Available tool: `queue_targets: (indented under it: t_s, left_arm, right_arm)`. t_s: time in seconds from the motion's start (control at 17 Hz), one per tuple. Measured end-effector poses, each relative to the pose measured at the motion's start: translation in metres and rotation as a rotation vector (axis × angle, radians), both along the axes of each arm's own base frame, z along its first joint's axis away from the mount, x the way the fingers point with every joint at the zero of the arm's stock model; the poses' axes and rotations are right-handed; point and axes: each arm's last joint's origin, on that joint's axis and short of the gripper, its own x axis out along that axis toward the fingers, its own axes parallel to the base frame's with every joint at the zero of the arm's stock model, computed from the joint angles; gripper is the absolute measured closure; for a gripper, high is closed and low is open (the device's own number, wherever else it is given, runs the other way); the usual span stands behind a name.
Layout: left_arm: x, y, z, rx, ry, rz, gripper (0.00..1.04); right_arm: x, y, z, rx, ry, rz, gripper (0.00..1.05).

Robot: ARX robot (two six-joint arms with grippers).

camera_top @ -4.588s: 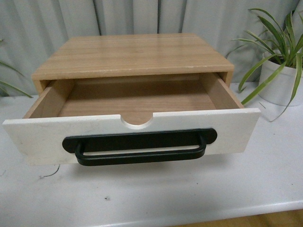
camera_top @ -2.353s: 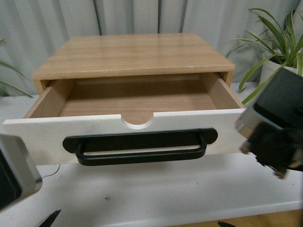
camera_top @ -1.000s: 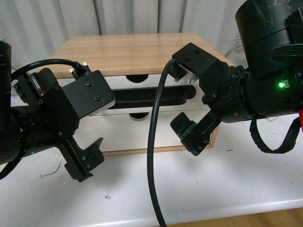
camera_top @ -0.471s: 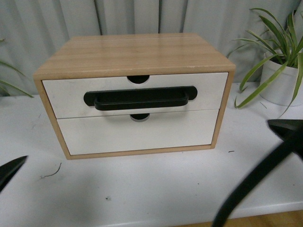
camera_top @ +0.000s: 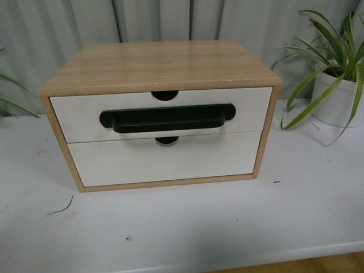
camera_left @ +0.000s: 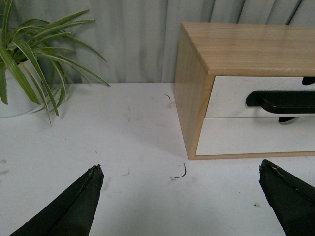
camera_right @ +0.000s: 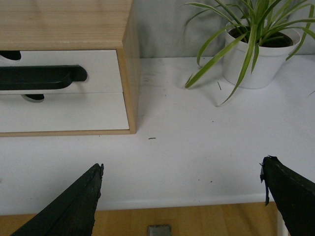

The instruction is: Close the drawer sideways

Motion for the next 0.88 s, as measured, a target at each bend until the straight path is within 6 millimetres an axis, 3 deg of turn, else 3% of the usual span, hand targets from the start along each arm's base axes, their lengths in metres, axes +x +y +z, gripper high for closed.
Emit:
queue_targets:
  t_s: [0.06, 0.18, 0.35, 0.53, 0.59, 0.88]
  left_arm:
    - [-0.001, 0.000, 0.000, 0.008, -0.047, -0.014, 0.11]
    - [-0.005, -0.002, -0.006, 0.043, -0.135, -0.032, 0.28]
    - [-0.005, -0.015, -0.008, 0.052, -0.137, -0.052, 0.69]
    - [-0.005, -0.014, -0.019, 0.053, -0.124, -0.045, 0.98]
    - [-0.005, -0.014, -0.016, 0.055, -0.148, -0.043, 1.03]
    - [-0.005, -0.014, -0.017, 0.056, -0.139, -0.044, 1.03]
  right_arm:
    - [0.000, 0.000, 0.000, 0.001, -0.005, -0.002, 0.07]
    - [-0.002, -0.003, -0.003, 0.028, -0.187, -0.068, 0.21]
    - [-0.011, -0.014, -0.011, 0.040, -0.255, -0.102, 0.63]
    - [-0.016, -0.023, -0.017, 0.040, -0.251, -0.084, 0.92]
    - [-0.018, -0.029, -0.017, 0.032, -0.259, -0.125, 1.03]
    - [-0.022, -0.028, -0.024, 0.038, -0.268, -0.097, 1.03]
